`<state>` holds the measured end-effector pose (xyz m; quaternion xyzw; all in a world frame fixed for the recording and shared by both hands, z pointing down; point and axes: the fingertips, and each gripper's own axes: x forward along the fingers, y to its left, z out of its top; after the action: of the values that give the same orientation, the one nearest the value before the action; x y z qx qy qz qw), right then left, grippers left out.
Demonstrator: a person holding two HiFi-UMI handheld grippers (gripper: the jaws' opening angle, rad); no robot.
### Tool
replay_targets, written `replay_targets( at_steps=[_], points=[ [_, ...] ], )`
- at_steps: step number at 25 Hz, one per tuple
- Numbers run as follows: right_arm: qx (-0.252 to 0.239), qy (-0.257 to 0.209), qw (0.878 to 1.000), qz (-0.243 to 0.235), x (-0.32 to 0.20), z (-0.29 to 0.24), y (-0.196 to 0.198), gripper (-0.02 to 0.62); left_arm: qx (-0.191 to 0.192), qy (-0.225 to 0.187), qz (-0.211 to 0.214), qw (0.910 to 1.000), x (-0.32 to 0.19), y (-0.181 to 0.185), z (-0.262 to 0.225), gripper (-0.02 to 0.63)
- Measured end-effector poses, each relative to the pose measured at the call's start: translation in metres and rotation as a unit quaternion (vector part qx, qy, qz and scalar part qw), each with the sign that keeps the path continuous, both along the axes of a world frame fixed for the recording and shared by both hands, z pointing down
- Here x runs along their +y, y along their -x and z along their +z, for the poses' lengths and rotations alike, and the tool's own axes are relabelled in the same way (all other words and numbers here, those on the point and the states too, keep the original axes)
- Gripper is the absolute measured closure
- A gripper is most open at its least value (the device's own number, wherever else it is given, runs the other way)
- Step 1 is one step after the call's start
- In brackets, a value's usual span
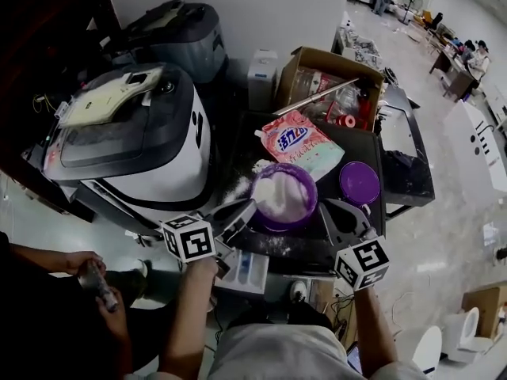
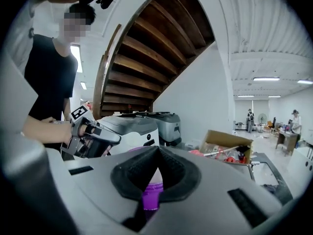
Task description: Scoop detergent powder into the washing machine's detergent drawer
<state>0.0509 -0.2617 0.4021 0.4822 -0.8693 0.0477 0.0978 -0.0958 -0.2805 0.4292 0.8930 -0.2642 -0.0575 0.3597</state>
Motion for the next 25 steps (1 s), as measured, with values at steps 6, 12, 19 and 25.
replay_targets(
  at_steps=[6, 12, 19, 25],
  points=[
    [0.016, 0.005, 1.000, 0.003, 0.022, 0.004, -0.005, 0.598, 0.014, 0.007, -0.016, 0.9997, 0.017, 0.008, 0.006, 0.591],
    [0.021, -0.008, 1.000, -0.020, 0.055, -0.005, -0.008, 0.598, 0.005, 0.014, -0.060, 0.9981, 0.058, 0.020, 0.009, 0.592],
    [0.014, -0.022, 0.998, -0.059, 0.124, -0.013, -0.023, 0.600, 0.008, 0.014, -0.140, 0.9900, 0.140, 0.027, 0.007, 0.592],
    [0.010, -0.026, 0.996, -0.087, 0.191, -0.011, -0.037, 0.600, 0.002, 0.033, -0.198, 0.9796, 0.211, 0.037, 0.020, 0.592]
  ],
)
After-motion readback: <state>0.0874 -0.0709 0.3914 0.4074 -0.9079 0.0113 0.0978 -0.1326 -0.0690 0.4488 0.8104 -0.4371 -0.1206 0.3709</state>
